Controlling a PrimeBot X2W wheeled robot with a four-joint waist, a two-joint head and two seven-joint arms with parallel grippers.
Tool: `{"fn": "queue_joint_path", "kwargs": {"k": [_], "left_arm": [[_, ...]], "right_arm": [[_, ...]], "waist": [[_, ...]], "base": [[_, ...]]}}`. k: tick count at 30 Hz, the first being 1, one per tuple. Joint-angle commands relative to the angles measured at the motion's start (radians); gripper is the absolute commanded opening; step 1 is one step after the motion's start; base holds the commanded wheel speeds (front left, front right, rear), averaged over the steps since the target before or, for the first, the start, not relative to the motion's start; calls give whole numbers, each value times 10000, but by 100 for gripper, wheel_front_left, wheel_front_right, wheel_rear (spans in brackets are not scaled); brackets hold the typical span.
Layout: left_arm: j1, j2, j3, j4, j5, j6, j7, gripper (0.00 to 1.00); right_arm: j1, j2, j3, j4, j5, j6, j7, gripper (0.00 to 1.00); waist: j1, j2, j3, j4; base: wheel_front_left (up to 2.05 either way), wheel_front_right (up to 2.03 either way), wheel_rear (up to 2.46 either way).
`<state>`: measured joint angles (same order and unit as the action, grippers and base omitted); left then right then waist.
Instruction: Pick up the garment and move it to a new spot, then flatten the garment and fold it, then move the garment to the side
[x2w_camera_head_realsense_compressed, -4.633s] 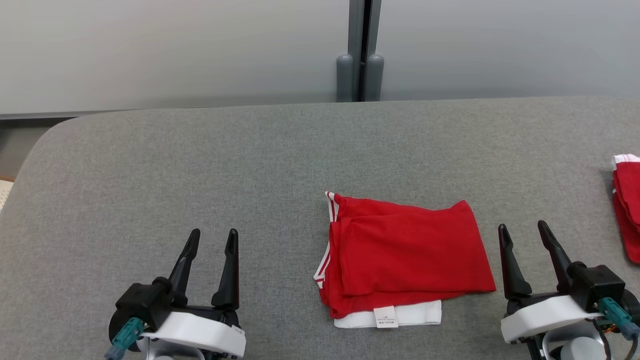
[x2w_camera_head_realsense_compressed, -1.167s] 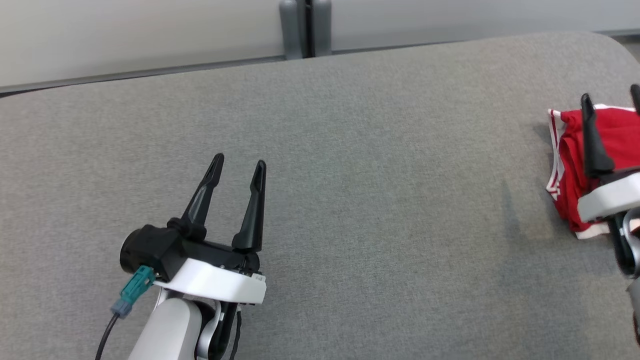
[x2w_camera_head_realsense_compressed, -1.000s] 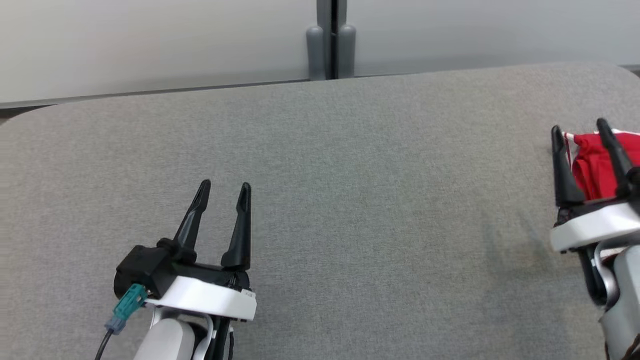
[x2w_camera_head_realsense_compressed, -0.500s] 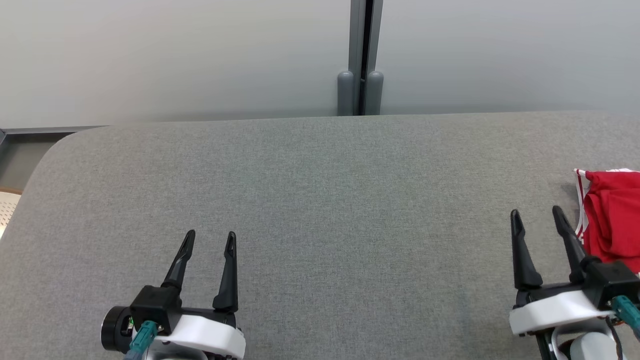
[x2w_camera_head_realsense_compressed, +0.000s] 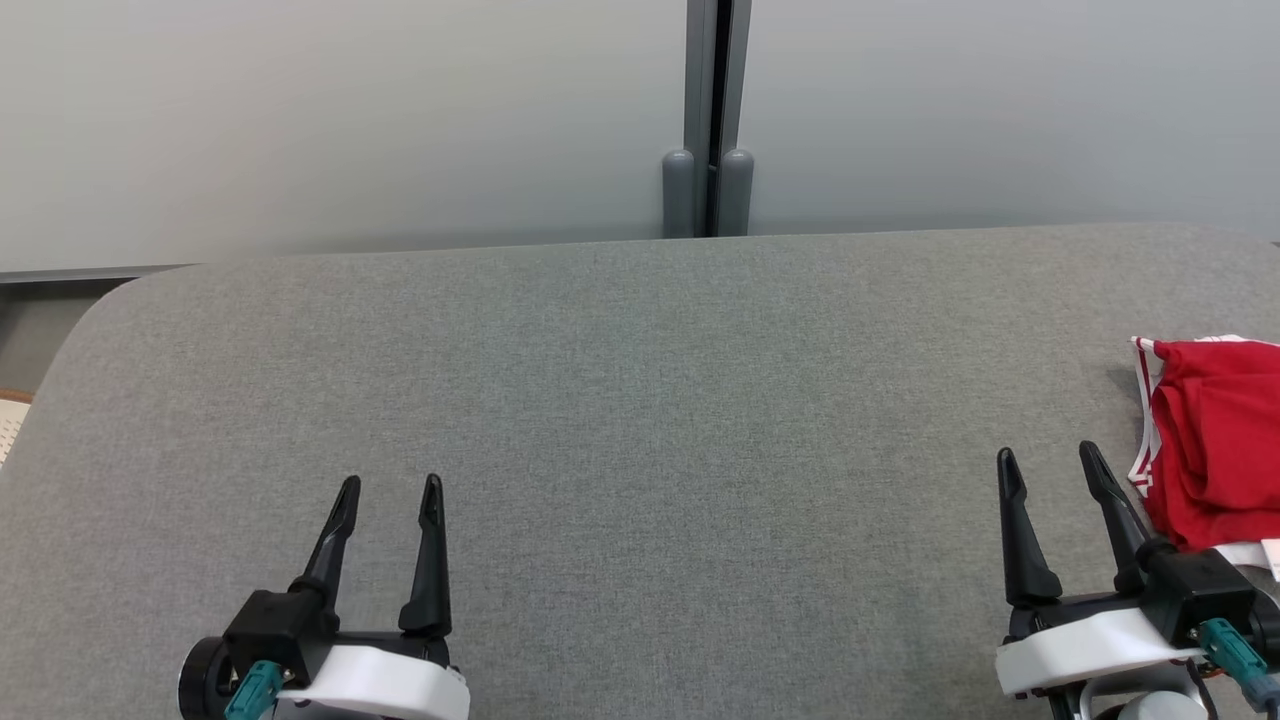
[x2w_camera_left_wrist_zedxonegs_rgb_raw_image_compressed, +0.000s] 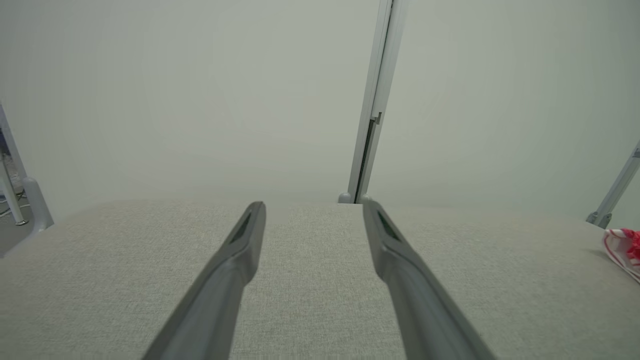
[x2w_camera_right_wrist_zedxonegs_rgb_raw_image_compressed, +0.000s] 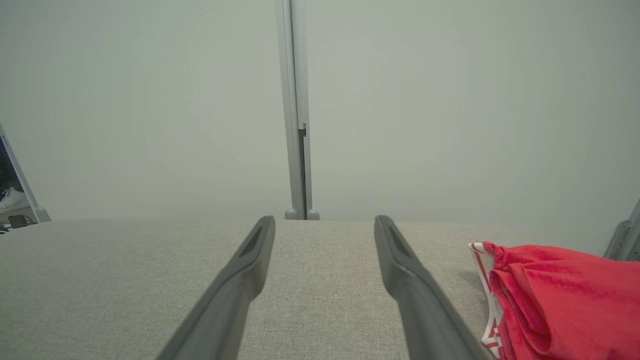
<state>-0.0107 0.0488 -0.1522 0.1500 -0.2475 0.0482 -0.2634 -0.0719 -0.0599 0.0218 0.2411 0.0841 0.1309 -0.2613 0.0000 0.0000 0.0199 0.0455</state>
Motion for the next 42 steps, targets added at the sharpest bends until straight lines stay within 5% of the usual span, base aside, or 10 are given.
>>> {"fn": "queue_joint_path", "kwargs": {"k": [1,14,36,37,42], "left_arm": [[129,40,46,10,-36,-9,-10,100],[214,37,110,222,-776,-540,-10,100],[147,40,204,451,-1008,-378,-10,100],[229,0,188,449,-995,-393,0,0],[365,-37,196,733,-1253,-422,67,0]], "right_arm": [[-37,-17,3,-22,-7,-3,-50,100],[18,12,63,70,21,-3,-51,100],[-71,50,124,176,197,-3,-51,100],[-7,63,144,151,140,0,0,0],[133,107,114,471,420,0,130,0]], "waist": [[0,0,-21,-11],[0,0,-110,-7],[0,0,-118,74],[0,0,-117,75],[0,0,-115,71]], "base": [[0,0,0],[0,0,0],[0,0,0],[0,0,0],[0,0,0]]}}
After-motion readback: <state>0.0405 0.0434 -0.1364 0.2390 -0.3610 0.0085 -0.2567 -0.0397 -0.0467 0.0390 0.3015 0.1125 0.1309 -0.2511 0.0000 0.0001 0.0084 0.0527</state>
